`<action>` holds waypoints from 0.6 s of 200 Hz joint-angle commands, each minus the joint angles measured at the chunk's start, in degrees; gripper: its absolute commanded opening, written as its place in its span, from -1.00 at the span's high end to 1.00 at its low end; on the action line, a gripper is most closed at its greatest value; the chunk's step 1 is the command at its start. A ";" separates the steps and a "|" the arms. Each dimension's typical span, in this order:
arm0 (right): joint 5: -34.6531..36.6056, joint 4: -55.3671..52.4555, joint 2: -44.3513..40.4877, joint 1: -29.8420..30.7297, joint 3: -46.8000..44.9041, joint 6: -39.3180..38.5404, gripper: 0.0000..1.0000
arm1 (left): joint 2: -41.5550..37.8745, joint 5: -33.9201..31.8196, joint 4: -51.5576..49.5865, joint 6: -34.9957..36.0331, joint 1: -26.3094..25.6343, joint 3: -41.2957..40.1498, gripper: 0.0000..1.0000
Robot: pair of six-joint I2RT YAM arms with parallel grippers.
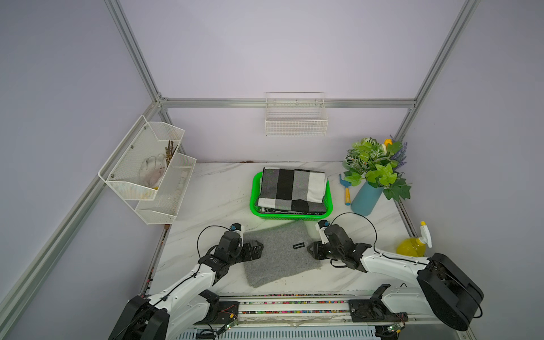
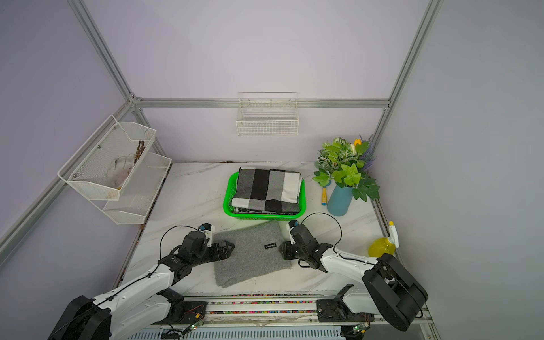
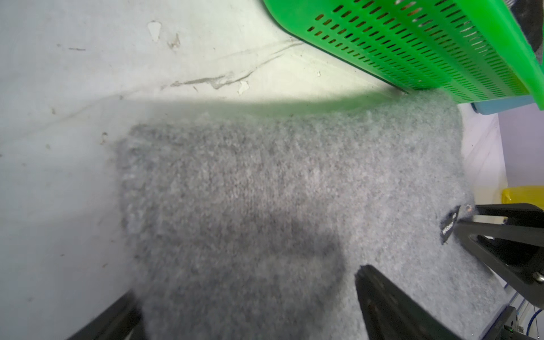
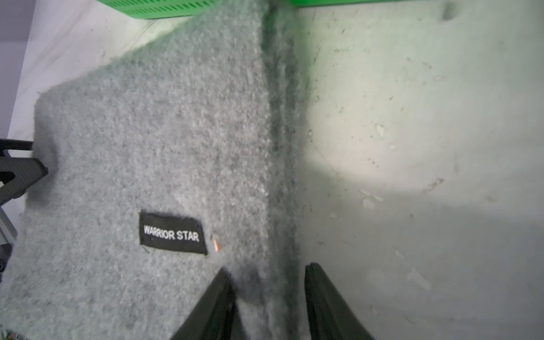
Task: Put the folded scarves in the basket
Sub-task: Pick up the scarf at the center of the board.
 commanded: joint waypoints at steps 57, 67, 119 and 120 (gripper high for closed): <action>-1.31 -4.09 -6.08 -0.97 1.82 -1.81 -0.06 | 5.52 4.04 3.69 -2.65 -0.60 -2.26 -0.90; -0.73 -5.43 -6.11 -1.50 2.96 -2.37 -0.08 | 5.81 4.13 4.52 -2.96 -0.58 -2.67 -0.83; 0.17 -7.59 1.91 -5.86 7.35 -5.19 -0.16 | 0.04 -4.36 -3.96 -4.01 -3.63 -2.13 -0.89; -0.03 -7.44 2.07 -5.88 7.29 -5.19 -0.16 | 0.03 -4.42 -3.91 -4.15 -3.73 -2.18 -0.89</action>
